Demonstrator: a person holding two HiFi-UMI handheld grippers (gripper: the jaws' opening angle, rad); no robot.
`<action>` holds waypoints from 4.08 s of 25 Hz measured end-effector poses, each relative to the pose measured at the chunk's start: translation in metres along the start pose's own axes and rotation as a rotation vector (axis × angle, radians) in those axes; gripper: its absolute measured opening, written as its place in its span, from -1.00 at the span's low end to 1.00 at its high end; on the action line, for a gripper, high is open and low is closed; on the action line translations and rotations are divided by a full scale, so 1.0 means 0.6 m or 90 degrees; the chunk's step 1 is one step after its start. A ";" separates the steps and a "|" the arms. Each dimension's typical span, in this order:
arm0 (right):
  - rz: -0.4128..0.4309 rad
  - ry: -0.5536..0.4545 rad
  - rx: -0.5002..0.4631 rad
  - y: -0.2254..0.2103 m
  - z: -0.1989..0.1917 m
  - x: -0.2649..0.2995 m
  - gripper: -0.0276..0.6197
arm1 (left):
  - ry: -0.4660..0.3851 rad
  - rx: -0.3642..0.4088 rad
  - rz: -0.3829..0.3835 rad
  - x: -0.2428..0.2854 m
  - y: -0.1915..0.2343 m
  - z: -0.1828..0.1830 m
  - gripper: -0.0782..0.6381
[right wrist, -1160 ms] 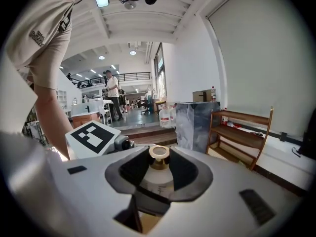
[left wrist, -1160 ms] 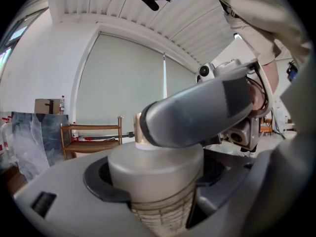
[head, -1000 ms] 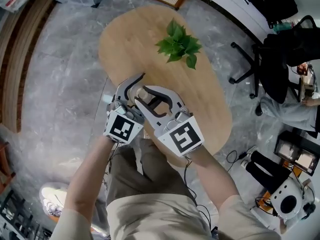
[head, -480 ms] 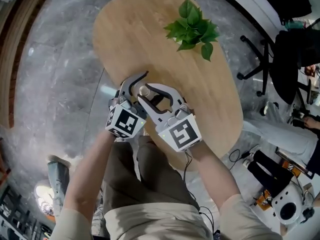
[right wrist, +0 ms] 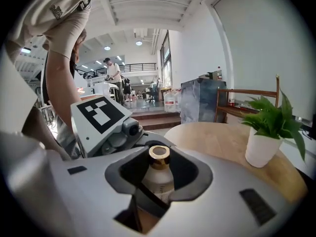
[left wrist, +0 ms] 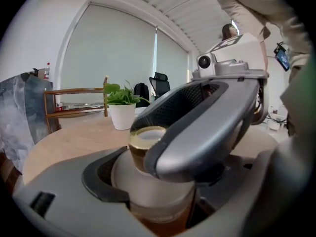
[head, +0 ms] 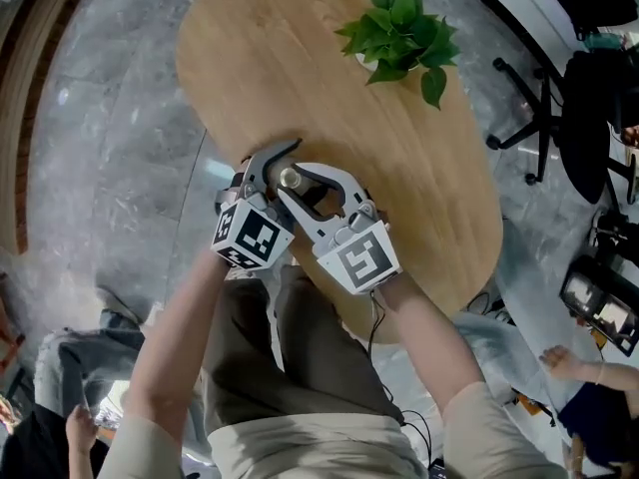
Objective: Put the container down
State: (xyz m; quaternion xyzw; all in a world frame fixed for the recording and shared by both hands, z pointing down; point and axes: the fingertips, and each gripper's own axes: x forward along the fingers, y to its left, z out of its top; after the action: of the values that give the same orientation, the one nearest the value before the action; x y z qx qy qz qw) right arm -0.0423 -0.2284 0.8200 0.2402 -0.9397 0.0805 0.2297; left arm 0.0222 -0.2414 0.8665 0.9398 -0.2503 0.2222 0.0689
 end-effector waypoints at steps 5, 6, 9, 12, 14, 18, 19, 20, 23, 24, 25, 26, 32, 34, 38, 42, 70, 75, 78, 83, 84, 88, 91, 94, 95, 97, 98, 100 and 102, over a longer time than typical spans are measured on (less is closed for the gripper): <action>-0.004 -0.003 -0.005 0.001 -0.004 0.005 -0.58 | -0.001 -0.016 -0.003 0.001 0.005 -0.010 0.18; -0.004 -0.004 0.003 0.001 -0.006 0.006 -0.57 | -0.001 -0.015 -0.003 0.001 0.006 -0.012 0.18; 0.002 -0.014 0.048 0.001 -0.009 0.008 -0.54 | 0.000 -0.013 -0.009 -0.002 0.003 -0.014 0.18; 0.002 -0.004 0.057 -0.001 -0.010 0.009 -0.49 | 0.011 -0.021 -0.014 -0.005 0.003 -0.017 0.20; -0.004 0.010 0.062 -0.005 -0.010 0.011 -0.40 | 0.023 -0.038 -0.015 -0.008 0.006 -0.021 0.20; -0.002 0.031 0.074 -0.003 0.001 0.008 -0.31 | 0.039 -0.063 -0.008 -0.031 0.010 -0.020 0.21; -0.004 0.033 0.076 -0.002 0.007 0.005 -0.31 | 0.042 -0.065 -0.005 -0.038 0.011 -0.016 0.21; -0.010 0.036 0.079 -0.002 0.014 0.001 -0.31 | 0.044 -0.068 0.000 -0.046 0.013 -0.012 0.21; -0.044 0.036 0.116 -0.013 0.035 -0.016 -0.31 | 0.054 -0.087 0.016 -0.069 0.016 0.003 0.21; -0.056 0.033 0.131 -0.018 0.044 -0.024 -0.33 | 0.053 -0.095 0.021 -0.077 0.017 0.012 0.21; -0.068 0.030 0.141 -0.023 0.053 -0.034 -0.40 | 0.050 -0.105 0.026 -0.086 0.017 0.024 0.21; -0.079 0.027 0.146 -0.028 0.065 -0.044 -0.47 | 0.047 -0.115 0.032 -0.095 0.018 0.038 0.21; -0.106 0.002 0.172 -0.038 0.163 -0.109 -0.68 | 0.021 -0.149 0.065 -0.159 0.033 0.137 0.20; -0.120 -0.004 0.166 -0.040 0.201 -0.134 -0.76 | 0.014 -0.148 0.074 -0.183 0.038 0.175 0.17; -0.138 -0.018 0.155 -0.038 0.278 -0.181 -0.82 | 0.002 -0.141 0.096 -0.235 0.050 0.243 0.04; -0.155 -0.036 0.142 -0.036 0.355 -0.227 -0.84 | -0.013 -0.134 0.120 -0.292 0.064 0.312 -0.10; -0.197 -0.210 0.059 0.095 0.778 -0.538 -0.90 | -0.190 -0.054 0.232 -0.657 -0.022 0.742 -0.63; -0.192 -0.226 0.063 0.128 0.813 -0.577 -0.91 | -0.200 -0.049 0.244 -0.706 -0.048 0.769 -0.69; -0.179 -0.234 0.045 0.153 0.828 -0.593 -0.91 | -0.202 -0.041 0.257 -0.735 -0.057 0.780 -0.72; -0.167 -0.244 0.035 0.181 0.841 -0.615 -0.91 | -0.193 -0.034 0.268 -0.763 -0.076 0.776 -0.73; -0.167 -0.245 0.029 0.184 0.841 -0.618 -0.92 | -0.190 -0.037 0.268 -0.763 -0.078 0.773 -0.73; -0.177 -0.243 0.009 0.190 0.837 -0.623 -0.92 | -0.188 -0.032 0.272 -0.768 -0.083 0.775 -0.74; -0.188 -0.238 0.001 0.191 0.835 -0.623 -0.92 | -0.186 -0.021 0.274 -0.772 -0.082 0.779 -0.74; -0.189 -0.230 -0.005 0.195 0.835 -0.618 -0.92 | -0.190 -0.018 0.275 -0.777 -0.079 0.782 -0.74; -0.189 -0.229 -0.006 0.196 0.834 -0.617 -0.92 | -0.190 -0.017 0.275 -0.778 -0.079 0.784 -0.74; -0.191 -0.227 -0.004 0.195 0.833 -0.617 -0.92 | -0.192 -0.014 0.275 -0.779 -0.080 0.786 -0.74; -0.192 -0.226 -0.002 0.195 0.832 -0.616 -0.92 | -0.193 -0.013 0.274 -0.779 -0.081 0.788 -0.74; -0.192 -0.225 0.004 0.194 0.831 -0.614 -0.92 | -0.195 -0.013 0.275 -0.781 -0.081 0.789 -0.75; -0.191 -0.224 0.008 0.196 0.829 -0.612 -0.92 | -0.197 -0.012 0.277 -0.784 -0.082 0.788 -0.75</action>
State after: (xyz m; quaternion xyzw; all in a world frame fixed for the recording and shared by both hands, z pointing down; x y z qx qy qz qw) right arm -0.0093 -0.1037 0.2041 0.3889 -0.9186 0.0078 0.0702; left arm -0.1366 -0.1057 0.2315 0.8861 -0.4558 0.0833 -0.0109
